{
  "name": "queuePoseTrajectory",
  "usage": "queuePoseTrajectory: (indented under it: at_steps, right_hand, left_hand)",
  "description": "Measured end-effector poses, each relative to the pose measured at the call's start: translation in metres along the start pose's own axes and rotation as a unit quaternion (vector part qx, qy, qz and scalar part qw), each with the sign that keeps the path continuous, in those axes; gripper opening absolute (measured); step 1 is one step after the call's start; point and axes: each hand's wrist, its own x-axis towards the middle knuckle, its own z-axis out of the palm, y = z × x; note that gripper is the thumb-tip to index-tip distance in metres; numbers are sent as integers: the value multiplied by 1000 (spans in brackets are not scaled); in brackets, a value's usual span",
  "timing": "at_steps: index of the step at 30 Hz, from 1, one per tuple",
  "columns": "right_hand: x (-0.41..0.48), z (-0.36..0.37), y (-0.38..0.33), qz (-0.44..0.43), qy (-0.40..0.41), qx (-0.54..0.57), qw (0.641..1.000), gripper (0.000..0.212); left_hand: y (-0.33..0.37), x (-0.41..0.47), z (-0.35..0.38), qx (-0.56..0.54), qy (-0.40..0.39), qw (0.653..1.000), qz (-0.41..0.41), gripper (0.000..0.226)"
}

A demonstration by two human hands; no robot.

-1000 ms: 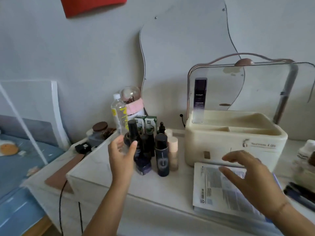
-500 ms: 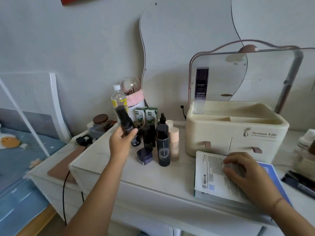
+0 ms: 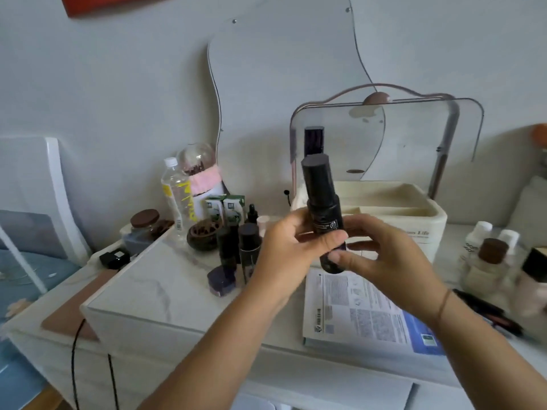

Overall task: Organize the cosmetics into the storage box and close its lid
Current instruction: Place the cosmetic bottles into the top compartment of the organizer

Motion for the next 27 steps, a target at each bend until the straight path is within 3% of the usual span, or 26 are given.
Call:
queuePoseTrajectory:
  at_steps: [2, 9, 13, 16, 19, 21, 27]
  right_hand:
    - [6, -9, 5, 11, 18, 13, 1000, 36]
    - [22, -23, 23, -8, 39, -13, 999, 30]
    - [48, -30, 23, -26, 96, 5, 995, 32]
    - [74, -37, 29, -16, 130, -54, 990, 34]
    - [99, -37, 46, 24, 100, -169, 980, 35]
    - [115, -36, 57, 51, 64, -210, 974, 36]
    - [163, -30, 75, 146, -8, -157, 977, 33]
  left_hand:
    - [-4, 6, 16, -1, 8, 1000, -20, 44]
    - [-16, 27, 41, 16, 15, 1000, 16, 40]
    - [-32, 44, 34, 159, 69, 978, 113, 50]
    - [-49, 51, 34, 279, 78, 947, 141, 51]
    - [-66, 53, 34, 375, 55, 911, 163, 45]
    - [-70, 57, 32, 370, 63, 911, 171, 43]
    - [-70, 57, 34, 347, 80, 918, 176, 47]
